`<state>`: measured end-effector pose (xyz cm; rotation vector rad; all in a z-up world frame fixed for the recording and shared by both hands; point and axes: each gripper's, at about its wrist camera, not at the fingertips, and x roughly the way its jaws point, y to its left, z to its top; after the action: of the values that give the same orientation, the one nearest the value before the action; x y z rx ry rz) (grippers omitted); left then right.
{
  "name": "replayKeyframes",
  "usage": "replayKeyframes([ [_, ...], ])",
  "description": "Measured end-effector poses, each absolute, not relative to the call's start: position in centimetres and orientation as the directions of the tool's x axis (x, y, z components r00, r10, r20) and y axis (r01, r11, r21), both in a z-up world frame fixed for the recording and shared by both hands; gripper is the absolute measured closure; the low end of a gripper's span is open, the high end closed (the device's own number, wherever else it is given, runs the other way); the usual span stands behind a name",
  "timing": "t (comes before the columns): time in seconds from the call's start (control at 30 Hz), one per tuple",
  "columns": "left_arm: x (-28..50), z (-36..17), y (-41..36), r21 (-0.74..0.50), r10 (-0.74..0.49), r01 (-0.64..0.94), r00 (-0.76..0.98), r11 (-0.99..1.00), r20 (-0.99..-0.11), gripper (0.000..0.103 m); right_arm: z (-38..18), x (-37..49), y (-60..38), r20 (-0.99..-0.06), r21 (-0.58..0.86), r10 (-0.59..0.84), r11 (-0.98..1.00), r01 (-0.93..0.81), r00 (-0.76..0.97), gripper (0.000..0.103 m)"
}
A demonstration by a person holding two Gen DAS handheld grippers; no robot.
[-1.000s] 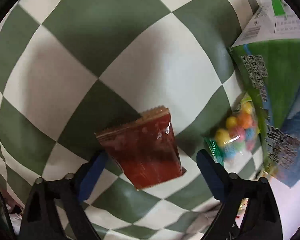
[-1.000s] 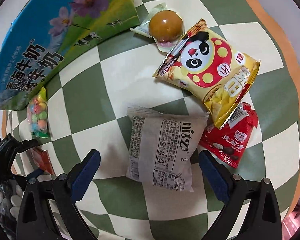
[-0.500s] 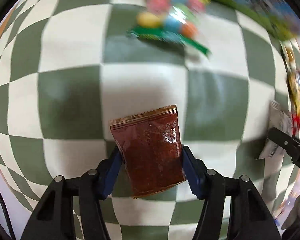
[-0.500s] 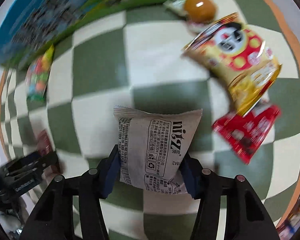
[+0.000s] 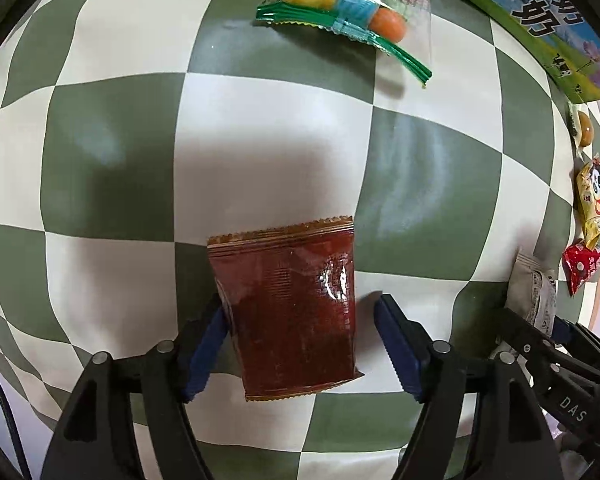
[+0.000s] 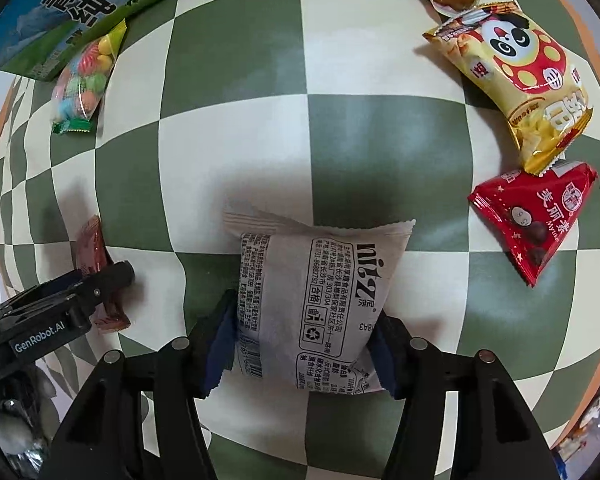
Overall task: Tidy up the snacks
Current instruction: 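Grasp the brown square packet with the left gripper while the right grasps the white Mizi pack, then carry both packs into the cardboard box and open both grippers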
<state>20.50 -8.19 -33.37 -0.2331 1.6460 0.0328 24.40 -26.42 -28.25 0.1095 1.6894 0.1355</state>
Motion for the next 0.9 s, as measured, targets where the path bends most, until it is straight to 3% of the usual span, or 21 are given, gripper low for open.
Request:
replayKeyframes([
  [0.27, 21.8, -33.9, -7.6, -0.114, -0.128, -0.189, -0.068, 0.975, -0.989, 0.031, -28.5, 24.2, -27.1, -0.981, 0.150, 0.147, 0.988, -0.018, -0.126, 0.037],
  [0.43, 21.4, -33.6, -7.5, -0.101, -0.115, -0.185, -0.066, 0.978, -0.991, 0.049, -28.8, 23.5, -26.5, -0.983, 0.146, 0.142, 0.989, -0.027, -0.114, 0.039],
  [0.73, 21.7, -31.7, -8.2, -0.119, -0.128, -0.156, -0.044, 0.980, -0.991, 0.051, -27.5, 23.2, -26.7, -0.979, 0.189, 0.186, 0.982, -0.027, -0.080, 0.049],
  [0.9, 22.7, -28.0, -9.2, -0.111, -0.108, -0.086, 0.034, 0.990, -0.994, 0.051, -25.8, 23.3, -27.3, -0.969, 0.241, 0.239, 0.970, -0.025, -0.056, 0.050],
])
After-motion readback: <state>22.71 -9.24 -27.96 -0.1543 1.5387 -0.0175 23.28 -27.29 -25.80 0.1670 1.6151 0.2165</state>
